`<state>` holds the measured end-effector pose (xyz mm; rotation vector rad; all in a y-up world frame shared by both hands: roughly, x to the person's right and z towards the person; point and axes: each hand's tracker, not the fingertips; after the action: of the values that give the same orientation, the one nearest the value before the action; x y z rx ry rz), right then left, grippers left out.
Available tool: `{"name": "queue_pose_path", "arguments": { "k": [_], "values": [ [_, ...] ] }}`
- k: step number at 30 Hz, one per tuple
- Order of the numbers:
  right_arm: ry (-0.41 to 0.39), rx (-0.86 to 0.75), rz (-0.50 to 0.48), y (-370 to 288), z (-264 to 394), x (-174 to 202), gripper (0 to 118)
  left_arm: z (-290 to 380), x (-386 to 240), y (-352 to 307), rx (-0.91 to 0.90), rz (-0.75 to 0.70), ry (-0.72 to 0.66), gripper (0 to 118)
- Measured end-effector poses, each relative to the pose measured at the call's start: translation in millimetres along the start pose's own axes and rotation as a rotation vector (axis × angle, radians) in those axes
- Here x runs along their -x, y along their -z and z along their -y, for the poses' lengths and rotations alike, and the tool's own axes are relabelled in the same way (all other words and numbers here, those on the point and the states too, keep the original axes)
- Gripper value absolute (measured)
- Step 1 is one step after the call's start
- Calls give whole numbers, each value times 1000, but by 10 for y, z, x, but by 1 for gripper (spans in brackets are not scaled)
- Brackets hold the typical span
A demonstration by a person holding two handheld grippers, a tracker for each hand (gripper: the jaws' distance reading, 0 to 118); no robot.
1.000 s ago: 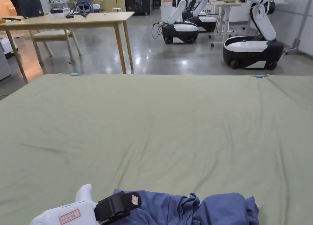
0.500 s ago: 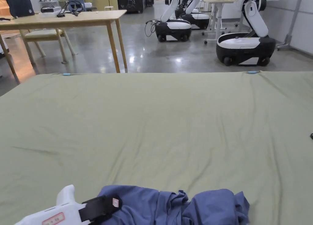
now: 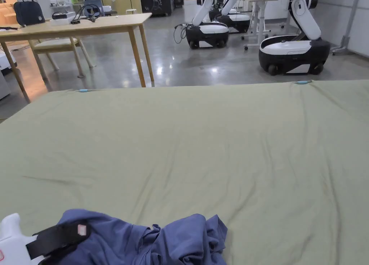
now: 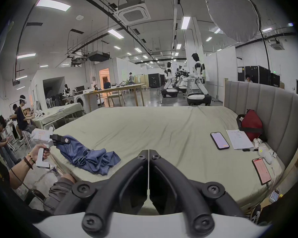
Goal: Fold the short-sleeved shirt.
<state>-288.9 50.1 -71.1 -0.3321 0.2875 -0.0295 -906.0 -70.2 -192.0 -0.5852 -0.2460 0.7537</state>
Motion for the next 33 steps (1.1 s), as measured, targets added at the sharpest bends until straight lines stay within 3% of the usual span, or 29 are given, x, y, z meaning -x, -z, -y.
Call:
{"name": "queue_pose_path", "arguments": {
  "k": [6, 12, 13, 15, 16, 17, 21, 25, 27, 29, 30, 31, 32, 33],
  "values": [
    [-13, 9, -7, -112, 36, 16, 2, 245, -865, 558, 106, 108, 58, 13],
    [-2, -4, 24, -303, 107, -67, 2, 709, -1174, 1433, 276, 170, 65, 13],
    [-2, -7, 29, -338, 119, -85, 2, 789, -1186, 1548, 313, 167, 57, 21],
    [2, -6, 42, -405, 138, -127, 2, 950, -1120, 1793, 385, 165, 31, 65],
    [3, -4, 55, -431, 149, -145, 2, 1023, -1103, 1870, 386, 213, 5, 80],
    [6, -4, 66, -454, 160, -166, 2, 1078, -1104, 1916, 386, 252, 12, 79],
    [30, -4, 85, -511, 207, -242, 2, 1148, -1206, 2028, 338, 164, 170, 79],
    [33, -4, 89, -515, 223, -250, 2, 1005, -1324, 1822, 354, 175, 108, 80],
    [35, -5, 86, -512, 218, -252, 2, 847, -1368, 1537, 256, 211, 128, 80],
    [33, -5, 83, -488, 204, -244, 2, 732, -1359, 1159, 162, 207, 193, 72],
    [31, -5, 81, -468, 197, -240, 2, 683, -1345, 954, 115, 192, 215, 56],
    [31, -5, 78, -449, 193, -237, 2, 663, -1288, 800, 87, 189, 217, 11],
    [33, -4, 71, -420, 188, -234, 2, 659, -1201, 633, 84, 179, 206, 0],
    [33, -4, 66, -390, 182, -228, 2, 649, -1111, 488, 74, 174, 192, 0]
  ]
}}
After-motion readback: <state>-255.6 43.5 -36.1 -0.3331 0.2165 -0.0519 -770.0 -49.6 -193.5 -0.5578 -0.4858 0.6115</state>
